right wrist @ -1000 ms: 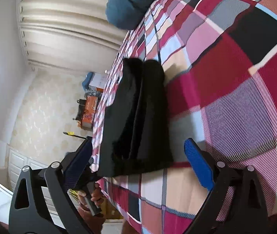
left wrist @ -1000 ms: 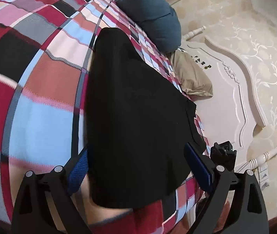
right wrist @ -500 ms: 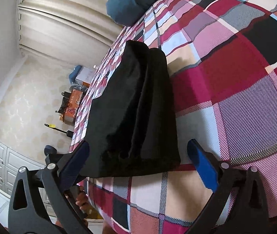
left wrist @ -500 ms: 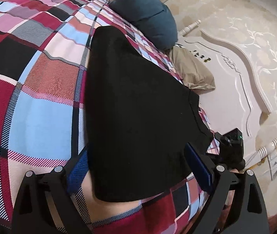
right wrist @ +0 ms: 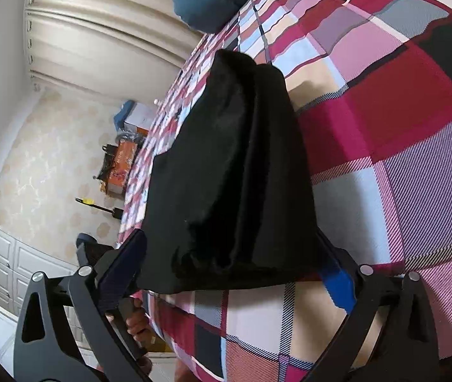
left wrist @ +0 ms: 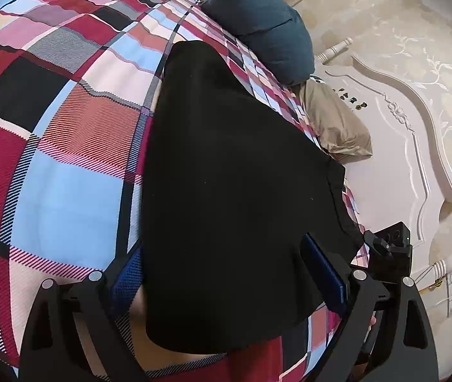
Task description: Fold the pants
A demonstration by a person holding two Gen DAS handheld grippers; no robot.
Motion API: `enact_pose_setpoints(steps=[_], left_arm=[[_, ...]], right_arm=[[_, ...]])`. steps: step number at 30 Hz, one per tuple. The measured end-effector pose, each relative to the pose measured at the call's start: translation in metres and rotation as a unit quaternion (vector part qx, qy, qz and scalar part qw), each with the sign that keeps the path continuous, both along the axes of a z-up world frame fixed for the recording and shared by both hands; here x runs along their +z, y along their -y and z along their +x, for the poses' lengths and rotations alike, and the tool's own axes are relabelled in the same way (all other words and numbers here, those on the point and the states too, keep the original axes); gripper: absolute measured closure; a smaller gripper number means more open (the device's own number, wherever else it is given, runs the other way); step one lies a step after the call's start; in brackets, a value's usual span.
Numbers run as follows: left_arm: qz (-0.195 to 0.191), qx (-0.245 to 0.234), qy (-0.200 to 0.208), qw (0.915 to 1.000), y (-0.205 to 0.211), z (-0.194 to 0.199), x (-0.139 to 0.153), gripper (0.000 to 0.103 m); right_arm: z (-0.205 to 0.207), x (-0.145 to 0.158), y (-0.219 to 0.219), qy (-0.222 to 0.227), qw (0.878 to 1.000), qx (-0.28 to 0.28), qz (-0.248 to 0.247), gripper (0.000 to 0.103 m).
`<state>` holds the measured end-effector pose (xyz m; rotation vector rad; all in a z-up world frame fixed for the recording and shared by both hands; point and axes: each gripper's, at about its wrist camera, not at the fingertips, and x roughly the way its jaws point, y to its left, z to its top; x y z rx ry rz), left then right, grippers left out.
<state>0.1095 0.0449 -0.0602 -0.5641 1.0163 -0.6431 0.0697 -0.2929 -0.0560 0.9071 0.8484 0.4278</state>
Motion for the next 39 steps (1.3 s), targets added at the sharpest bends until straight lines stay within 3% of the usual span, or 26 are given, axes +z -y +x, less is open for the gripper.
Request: enact_pose_setpoints(steps=[2,5,7,9,14,20,31,33,35,39], left_arm=[[0.003,0.000,0.002,1.0000,0.001,-0.001,0.001,0.012],[0.008,-0.002,0.006,0.9999,0.002,-0.001,0.002,0.013],[0.020,0.004,0.006,0.9998,0.003,-0.001,0.001,0.034],[0.013,0.012,-0.002,0.9998,0.000,0.000,0.000,0.040],[0.024,0.017,0.004,0.9996,-0.001,-0.005,0.005,0.053],[0.028,0.021,0.008,0.9994,-0.003,-0.011,0.015,0.061],[0.011,0.016,0.000,0.9998,-0.008,-0.029,0.010,0.059],[0.020,0.009,0.009,0.9997,-0.007,-0.028,0.007,0.051],[0.040,0.014,0.016,0.9990,-0.007,-0.028,0.004,0.026],[0.040,0.019,0.033,0.9985,-0.008,-0.036,0.005,0.017]], right_arm=[[0.000,-0.001,-0.002,-0.008,1.000,-0.005,-0.015,0.025],[0.000,-0.006,0.002,-0.019,1.000,-0.006,-0.015,0.036],[-0.002,-0.007,0.006,-0.020,1.000,-0.004,-0.012,0.047],[-0.002,-0.009,0.007,-0.020,1.000,0.000,-0.006,0.053],[-0.007,-0.006,0.007,-0.008,1.000,-0.004,0.008,0.062],[-0.015,0.000,0.008,0.003,1.000,-0.007,0.014,0.066],[-0.032,-0.003,0.008,0.000,1.000,0.000,0.029,0.066],[-0.029,-0.008,0.009,-0.003,0.999,-0.004,0.032,0.062],[-0.027,-0.013,0.010,-0.012,0.999,-0.004,0.035,0.055],[-0.031,-0.005,0.006,-0.003,1.000,-0.002,0.013,0.037]])
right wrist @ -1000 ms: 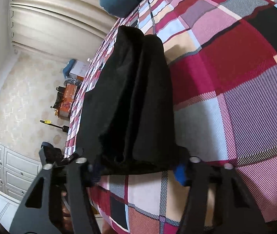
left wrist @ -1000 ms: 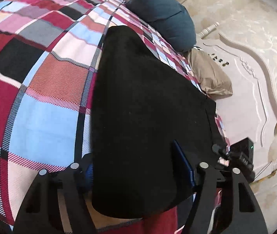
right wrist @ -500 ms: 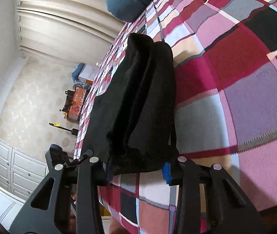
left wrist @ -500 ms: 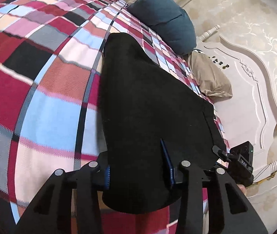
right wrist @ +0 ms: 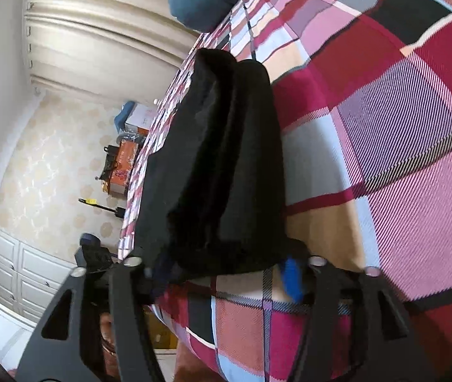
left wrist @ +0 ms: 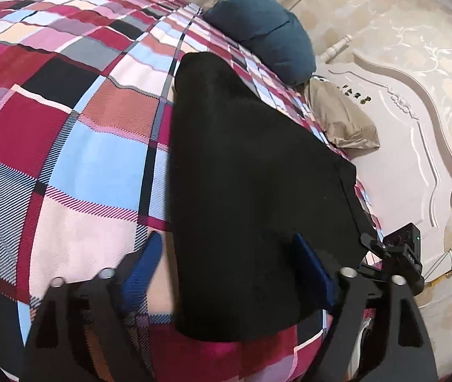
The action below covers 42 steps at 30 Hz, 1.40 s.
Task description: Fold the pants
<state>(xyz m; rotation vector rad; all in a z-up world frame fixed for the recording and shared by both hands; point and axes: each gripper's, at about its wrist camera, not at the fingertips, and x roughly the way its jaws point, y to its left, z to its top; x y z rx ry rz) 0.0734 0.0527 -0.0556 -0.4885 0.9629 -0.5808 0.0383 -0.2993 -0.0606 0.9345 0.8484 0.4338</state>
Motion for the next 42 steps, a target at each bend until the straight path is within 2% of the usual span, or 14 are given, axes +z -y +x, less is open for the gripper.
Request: enact_pose_setpoints(steps=[2,7,9,12,14,17,20,22,26,34,38,42], left_arm=[[0.011,0.009,0.008,0.9999,0.001,-0.006,0.001,0.017],[0.049,0.052,0.035,0.9968,0.002,-0.028,0.008,0.016],[0.073,0.072,0.046,0.9937,0.003,-0.037,0.012,0.016],[0.115,0.092,0.076,0.9862,0.010,-0.056,0.022,0.016],[0.151,0.092,0.094,0.9798,0.018,-0.068,0.031,0.016],[0.184,0.077,0.105,0.9743,0.027,-0.078,0.039,0.016],[0.228,0.075,0.102,0.9654,0.040,-0.084,0.042,0.016],[0.224,0.073,0.105,0.9663,0.043,-0.086,0.041,0.016],[0.202,0.084,0.082,0.9724,0.043,-0.084,0.036,0.016],[0.227,0.083,0.103,0.9648,0.054,-0.098,0.042,0.016],[0.218,0.079,0.103,0.9672,0.056,-0.099,0.044,0.016],[0.228,0.076,0.105,0.9650,0.060,-0.102,0.044,0.016]], right_arm=[[-0.005,0.004,-0.001,0.004,1.000,-0.003,-0.013,0.027],[-0.027,0.013,-0.009,0.000,0.997,-0.018,-0.071,0.015],[-0.036,0.017,-0.017,-0.002,0.994,-0.027,-0.109,0.013],[-0.051,0.028,-0.035,0.002,0.978,-0.047,-0.205,0.013],[-0.059,0.031,-0.047,0.002,0.967,-0.049,-0.252,0.013],[-0.065,0.038,-0.061,0.003,0.956,-0.045,-0.289,0.013],[-0.071,0.040,-0.074,0.013,0.948,-0.042,-0.315,0.013],[-0.072,0.040,-0.084,0.018,0.942,-0.037,-0.332,0.013],[-0.073,0.036,-0.094,0.016,0.941,-0.028,-0.335,0.013],[-0.078,0.039,-0.100,0.020,0.942,-0.027,-0.335,0.013],[-0.081,0.039,-0.101,0.021,0.942,-0.024,-0.334,0.013],[-0.083,0.040,-0.102,0.023,0.942,-0.025,-0.333,0.013]])
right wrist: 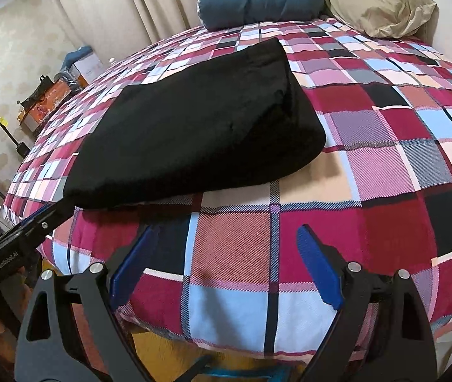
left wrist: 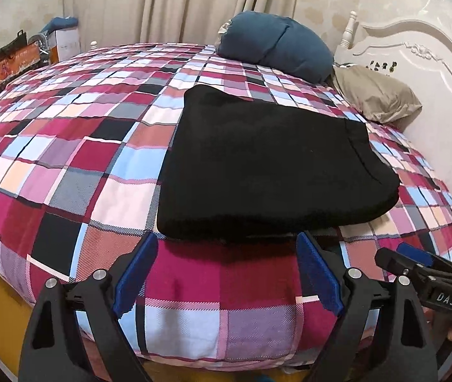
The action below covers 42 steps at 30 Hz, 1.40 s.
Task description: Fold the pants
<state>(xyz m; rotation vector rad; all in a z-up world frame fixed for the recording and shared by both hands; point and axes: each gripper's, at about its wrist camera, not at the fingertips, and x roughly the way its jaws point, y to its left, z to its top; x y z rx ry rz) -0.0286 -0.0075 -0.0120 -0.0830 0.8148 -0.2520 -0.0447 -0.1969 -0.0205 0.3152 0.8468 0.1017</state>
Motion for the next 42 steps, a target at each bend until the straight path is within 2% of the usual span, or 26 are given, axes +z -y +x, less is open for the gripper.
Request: enact_pose_setpoints(steps=[13,42], left_arm=[[0.017,0.008,-0.006,0.9998,0.0056,-0.0038,-0.0003,0.016],[0.018,0.002,0.006,0.9998,0.0094,-0.0062,0.0077,0.016]], right_arm=[[-0.0046,-0.0011,-0.0031,0.002,1.000,0.010,0.009,0.013],[-0.0079,0.0001,-0.0023,0.000,1.000,0.014,0.012,0.013]])
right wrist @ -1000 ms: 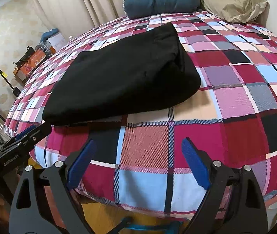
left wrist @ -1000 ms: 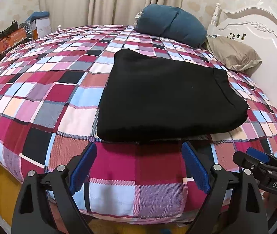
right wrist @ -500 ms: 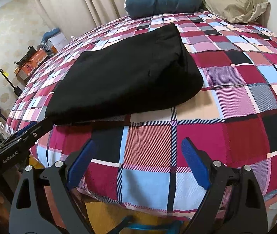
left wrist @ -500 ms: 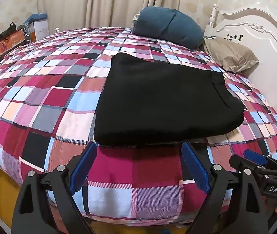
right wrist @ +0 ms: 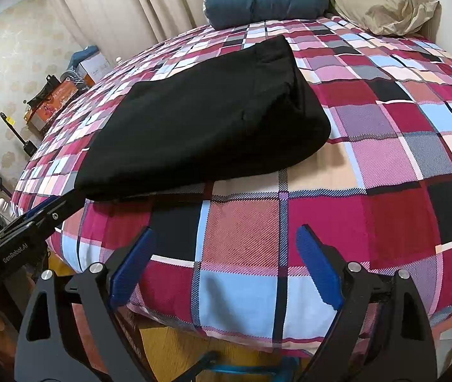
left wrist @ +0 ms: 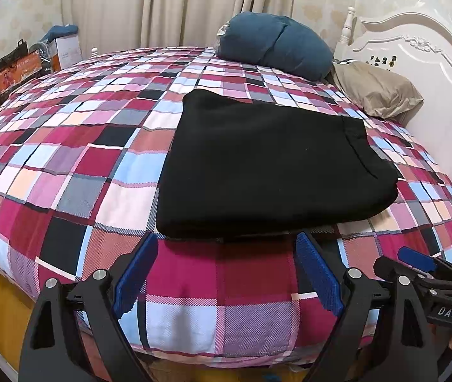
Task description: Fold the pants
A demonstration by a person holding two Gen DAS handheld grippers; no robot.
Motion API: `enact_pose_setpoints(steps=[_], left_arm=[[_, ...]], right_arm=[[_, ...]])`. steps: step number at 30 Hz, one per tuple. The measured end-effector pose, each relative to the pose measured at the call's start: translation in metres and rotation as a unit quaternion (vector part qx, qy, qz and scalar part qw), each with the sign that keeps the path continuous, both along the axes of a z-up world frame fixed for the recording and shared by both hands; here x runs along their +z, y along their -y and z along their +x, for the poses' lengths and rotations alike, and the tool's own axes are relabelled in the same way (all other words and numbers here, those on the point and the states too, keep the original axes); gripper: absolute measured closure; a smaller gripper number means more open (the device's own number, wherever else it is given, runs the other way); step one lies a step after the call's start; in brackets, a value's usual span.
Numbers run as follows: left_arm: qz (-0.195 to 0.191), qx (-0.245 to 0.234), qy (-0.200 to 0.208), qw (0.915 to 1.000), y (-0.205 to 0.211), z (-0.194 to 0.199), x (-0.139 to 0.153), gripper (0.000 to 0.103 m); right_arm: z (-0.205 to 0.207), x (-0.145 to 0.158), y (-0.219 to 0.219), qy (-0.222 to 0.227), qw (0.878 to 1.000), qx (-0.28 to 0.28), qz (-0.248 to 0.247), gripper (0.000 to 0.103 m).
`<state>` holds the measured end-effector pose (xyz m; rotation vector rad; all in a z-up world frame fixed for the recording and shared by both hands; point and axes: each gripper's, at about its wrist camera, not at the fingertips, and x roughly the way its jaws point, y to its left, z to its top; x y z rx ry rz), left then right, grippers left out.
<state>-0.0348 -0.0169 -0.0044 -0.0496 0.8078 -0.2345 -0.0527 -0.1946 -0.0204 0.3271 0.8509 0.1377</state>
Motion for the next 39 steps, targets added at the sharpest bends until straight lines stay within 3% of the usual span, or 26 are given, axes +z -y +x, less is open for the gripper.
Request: enact_pose_setpoints(steps=[7,23,26,28,31,35,39], left_arm=[[0.017,0.000,0.003,0.9999,0.005,-0.001,0.002,0.016],[-0.020,0.003,-0.030,0.9994,0.000,0.009,-0.002,0.012],[0.001,0.025,-0.037,0.9990,0.001,0.011,-0.004,0.012],[0.032,0.045,-0.013,0.9984,0.004,0.008,-0.002,0.012],[0.053,0.022,0.011,0.9983,0.011,0.011,0.005,0.012],[0.019,0.008,0.019,0.9996,-0.008,0.045,0.023,0.012],[0.030,0.029,0.053,0.9977,-0.052,0.120,0.037,0.012]], right_arm=[[-0.002,0.000,0.000,-0.001,1.000,0.001,0.003,0.013],[-0.003,-0.004,0.001,-0.005,1.000,0.002,0.006,0.013],[-0.002,-0.005,0.003,-0.006,1.000,0.001,0.007,0.013],[-0.002,-0.005,0.004,-0.006,1.000,0.000,0.008,0.013],[0.000,-0.007,0.006,-0.013,1.000,-0.001,0.010,0.013],[0.008,0.010,0.017,-0.005,1.000,0.003,0.027,0.013],[0.046,0.054,0.043,0.038,0.999,0.018,0.005,0.008]])
